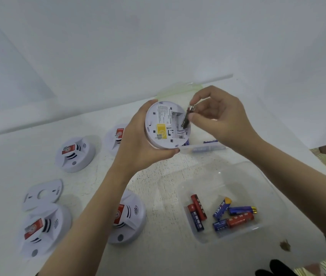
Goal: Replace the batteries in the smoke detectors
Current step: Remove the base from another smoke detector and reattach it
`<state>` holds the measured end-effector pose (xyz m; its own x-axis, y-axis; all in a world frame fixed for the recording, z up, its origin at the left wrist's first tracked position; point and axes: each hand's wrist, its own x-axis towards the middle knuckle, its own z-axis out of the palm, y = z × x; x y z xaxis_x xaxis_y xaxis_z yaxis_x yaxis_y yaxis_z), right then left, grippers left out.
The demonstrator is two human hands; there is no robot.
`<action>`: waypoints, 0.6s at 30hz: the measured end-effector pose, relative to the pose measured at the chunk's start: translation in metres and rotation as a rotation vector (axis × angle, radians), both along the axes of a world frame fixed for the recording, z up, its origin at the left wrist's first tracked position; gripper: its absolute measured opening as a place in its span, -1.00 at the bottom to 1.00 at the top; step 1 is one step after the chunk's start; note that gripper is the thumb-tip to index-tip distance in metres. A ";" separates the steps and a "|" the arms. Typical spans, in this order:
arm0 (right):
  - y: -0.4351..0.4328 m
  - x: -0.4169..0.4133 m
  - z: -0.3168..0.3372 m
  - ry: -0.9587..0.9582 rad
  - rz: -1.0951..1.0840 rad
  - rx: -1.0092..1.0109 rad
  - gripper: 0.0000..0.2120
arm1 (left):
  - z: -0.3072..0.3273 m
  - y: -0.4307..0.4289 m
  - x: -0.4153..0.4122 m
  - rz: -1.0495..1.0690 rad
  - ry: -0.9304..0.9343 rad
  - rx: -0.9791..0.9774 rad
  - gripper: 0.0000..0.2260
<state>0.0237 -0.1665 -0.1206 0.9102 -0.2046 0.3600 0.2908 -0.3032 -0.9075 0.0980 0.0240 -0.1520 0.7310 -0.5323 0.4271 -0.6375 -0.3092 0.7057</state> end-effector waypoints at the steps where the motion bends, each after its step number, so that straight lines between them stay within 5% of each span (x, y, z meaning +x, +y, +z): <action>1: 0.002 -0.001 -0.001 -0.019 -0.005 -0.071 -0.80 | 0.001 -0.001 0.000 -0.002 -0.010 0.001 -0.09; 9: -0.001 -0.002 -0.008 -0.142 -0.109 -0.361 -0.85 | 0.008 -0.008 -0.008 -0.072 -0.063 -0.057 -0.23; 18: 0.004 -0.009 -0.012 -0.156 -0.015 -0.259 -0.85 | 0.018 -0.009 -0.020 -0.044 -0.238 -0.069 -0.34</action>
<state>0.0147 -0.1626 -0.1324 0.8376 -0.1006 0.5370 0.4140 -0.5244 -0.7440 0.0784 0.0152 -0.1338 0.5821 -0.5246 0.6213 -0.8001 -0.2336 0.5525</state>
